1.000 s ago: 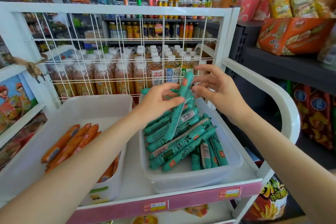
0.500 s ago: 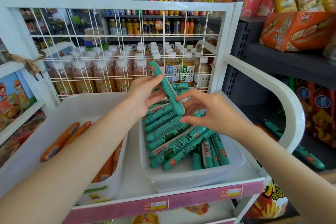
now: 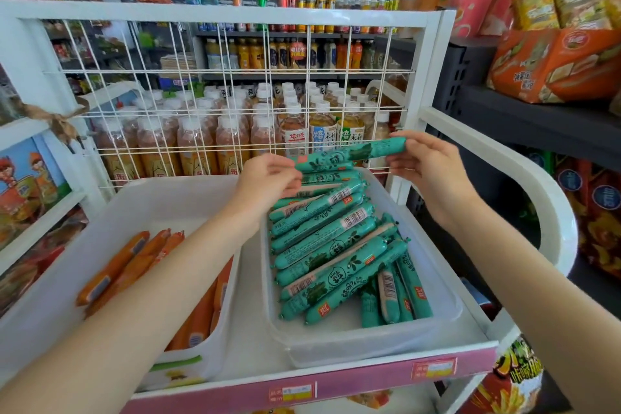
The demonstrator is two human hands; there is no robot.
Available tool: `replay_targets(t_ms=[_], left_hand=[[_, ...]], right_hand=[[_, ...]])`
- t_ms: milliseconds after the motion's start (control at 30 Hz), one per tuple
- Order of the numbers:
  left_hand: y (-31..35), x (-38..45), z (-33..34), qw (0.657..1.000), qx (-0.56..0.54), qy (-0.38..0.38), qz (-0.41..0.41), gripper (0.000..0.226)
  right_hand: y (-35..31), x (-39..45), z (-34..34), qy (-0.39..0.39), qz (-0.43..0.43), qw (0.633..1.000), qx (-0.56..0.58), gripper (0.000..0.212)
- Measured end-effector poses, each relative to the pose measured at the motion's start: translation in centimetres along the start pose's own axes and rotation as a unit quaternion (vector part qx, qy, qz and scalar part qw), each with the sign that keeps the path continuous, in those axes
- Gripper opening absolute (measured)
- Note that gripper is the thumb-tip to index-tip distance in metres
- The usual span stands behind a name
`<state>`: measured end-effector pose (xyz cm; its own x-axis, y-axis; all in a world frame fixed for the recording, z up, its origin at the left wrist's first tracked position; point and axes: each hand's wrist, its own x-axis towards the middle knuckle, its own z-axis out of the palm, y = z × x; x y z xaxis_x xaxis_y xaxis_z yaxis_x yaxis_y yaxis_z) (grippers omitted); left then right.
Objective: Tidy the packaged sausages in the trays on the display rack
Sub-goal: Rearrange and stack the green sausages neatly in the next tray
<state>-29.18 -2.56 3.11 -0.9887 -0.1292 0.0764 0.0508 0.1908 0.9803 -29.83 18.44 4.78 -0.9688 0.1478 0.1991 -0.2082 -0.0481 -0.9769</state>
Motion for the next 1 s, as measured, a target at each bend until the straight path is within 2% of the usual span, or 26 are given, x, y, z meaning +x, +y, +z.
replay_targets(t_ms=[67, 167, 200, 267, 300, 333, 400, 467, 500, 533, 600, 667, 767, 867, 1000], left_hand=[[-0.9, -0.1, -0.5, 0.985, 0.147, 0.034, 0.082, 0.012], [-1.7, -0.6, -0.5, 0.962, 0.228, 0.008, 0.148, 0.014], [-1.8, -0.9, -0.3, 0.958, 0.239, -0.017, 0.159, 0.015], [-2.0, -1.5, 0.3, 0.935, 0.290, -0.080, 0.186, 0.018], [-2.0, -1.8, 0.6, 0.916, 0.330, -0.111, 0.201, 0.024], [-2.0, -2.1, 1.0, 0.891, 0.374, -0.144, 0.212, 0.032], [-2.4, -2.7, 2.1, 0.827, 0.468, -0.215, 0.225, 0.051], [-3.2, -3.2, 3.2, 0.763, 0.546, -0.266, 0.221, 0.073], [-3.7, -3.3, 3.7, 0.737, 0.577, -0.278, 0.215, 0.084], [-4.2, -3.4, 4.1, 0.716, 0.603, -0.285, 0.208, 0.095], [-5.0, -3.4, 4.6, 0.687, 0.636, -0.292, 0.194, 0.111], [-5.5, -3.4, 5.0, 0.668, 0.657, -0.295, 0.188, 0.118], [-5.6, -3.1, 5.2, 0.663, 0.666, -0.285, 0.192, 0.115], [-5.2, -2.4, 4.9, 0.660, 0.668, -0.281, 0.197, 0.111], [-4.8, -2.1, 4.7, 0.648, 0.681, -0.282, 0.194, 0.113]], right_hand=[[0.2, 1.0, 0.1, -0.009, 0.026, 0.998, -0.048, 0.029], [1.2, 1.4, 1.3, -0.084, 0.060, 0.980, -0.168, 0.029], [1.7, 1.4, 1.6, -0.113, 0.041, 0.956, -0.267, 0.029], [2.7, 1.4, 1.7, -0.143, -0.062, 0.856, -0.493, 0.028], [2.8, 1.2, 1.5, -0.132, -0.117, 0.816, -0.550, 0.029], [2.7, 1.0, 1.1, -0.119, -0.150, 0.801, -0.567, 0.028], [2.1, 0.3, -0.2, -0.145, -0.182, 0.809, -0.540, 0.019], [1.2, -0.8, -1.5, -0.262, -0.177, 0.788, -0.528, 0.014], [0.9, -1.6, -1.8, -0.333, -0.146, 0.776, -0.516, 0.014], [0.8, -2.6, -1.9, -0.397, -0.106, 0.756, -0.510, 0.016], [1.3, -4.2, -1.8, -0.484, -0.063, 0.677, -0.551, 0.024], [2.2, -4.9, -1.5, -0.531, -0.059, 0.599, -0.596, 0.039], [2.8, -5.3, -1.5, -0.545, -0.048, 0.530, -0.648, 0.066], [3.3, -5.8, -1.1, -0.526, -0.084, 0.494, -0.687, 0.074], [3.4, -6.5, -0.5, -0.503, -0.145, 0.452, -0.722, 0.058]])
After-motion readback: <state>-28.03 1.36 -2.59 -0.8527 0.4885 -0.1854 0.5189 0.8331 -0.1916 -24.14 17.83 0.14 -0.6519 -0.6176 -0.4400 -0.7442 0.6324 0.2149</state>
